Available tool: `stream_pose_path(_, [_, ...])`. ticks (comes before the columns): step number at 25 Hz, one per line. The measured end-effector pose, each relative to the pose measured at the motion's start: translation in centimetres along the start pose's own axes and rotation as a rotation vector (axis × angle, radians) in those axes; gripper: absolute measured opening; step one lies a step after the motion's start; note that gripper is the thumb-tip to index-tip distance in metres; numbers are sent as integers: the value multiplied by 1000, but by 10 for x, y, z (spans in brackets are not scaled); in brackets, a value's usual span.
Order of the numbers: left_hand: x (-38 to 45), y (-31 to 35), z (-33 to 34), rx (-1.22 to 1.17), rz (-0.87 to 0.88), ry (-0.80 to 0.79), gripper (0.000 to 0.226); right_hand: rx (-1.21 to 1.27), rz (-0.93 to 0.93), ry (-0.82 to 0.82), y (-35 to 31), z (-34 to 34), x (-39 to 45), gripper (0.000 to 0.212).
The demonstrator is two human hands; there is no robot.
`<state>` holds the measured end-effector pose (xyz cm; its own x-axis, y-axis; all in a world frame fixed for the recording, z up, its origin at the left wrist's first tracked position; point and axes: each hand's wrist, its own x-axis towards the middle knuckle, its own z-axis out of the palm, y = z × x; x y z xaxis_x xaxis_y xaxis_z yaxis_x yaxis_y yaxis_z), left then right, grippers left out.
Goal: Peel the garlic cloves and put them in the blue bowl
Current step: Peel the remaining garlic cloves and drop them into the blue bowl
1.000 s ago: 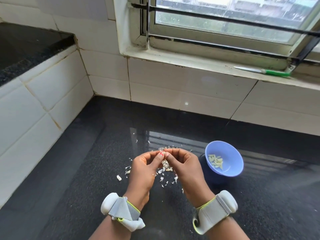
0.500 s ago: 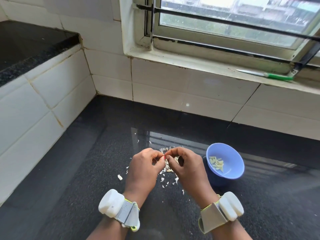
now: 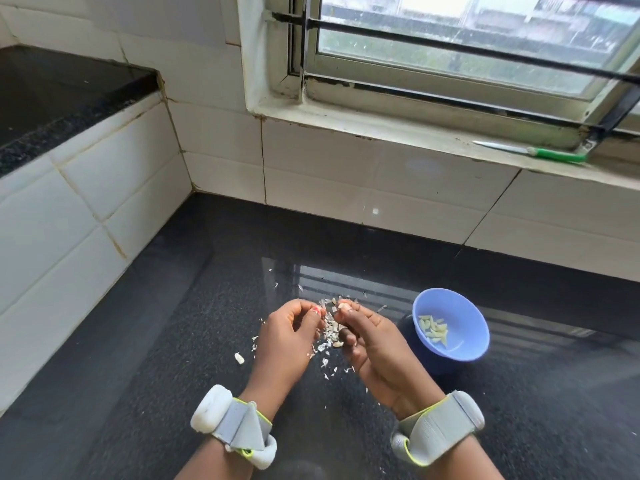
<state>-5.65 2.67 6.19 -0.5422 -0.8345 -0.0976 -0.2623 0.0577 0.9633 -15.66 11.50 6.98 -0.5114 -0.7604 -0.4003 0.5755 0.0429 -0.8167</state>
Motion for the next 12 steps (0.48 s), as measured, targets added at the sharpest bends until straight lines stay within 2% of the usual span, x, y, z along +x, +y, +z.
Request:
stream_pose_path(3, [-2, -4, -2, 165, 77, -1, 44, -7, -20, 38, -2, -1, -1, 31])
stream_pose_path(5, [-4, -3, -1, 228, 144, 30, 35, -55, -48, 47, -2, -2, -1, 41])
stream_pose_path(7, [-4, 1, 0, 152, 168, 33, 13, -117, -74, 41, -2, -2, 0, 41])
stream_pose_path(9, [-6, 2, 2, -24, 180, 16, 36, -162, -91, 42, -1, -3, -1, 34])
stream_pose_path(12, [-8, 9, 5, -187, 198, 5, 48, -226, -102, 26, 2, -3, -2, 25])
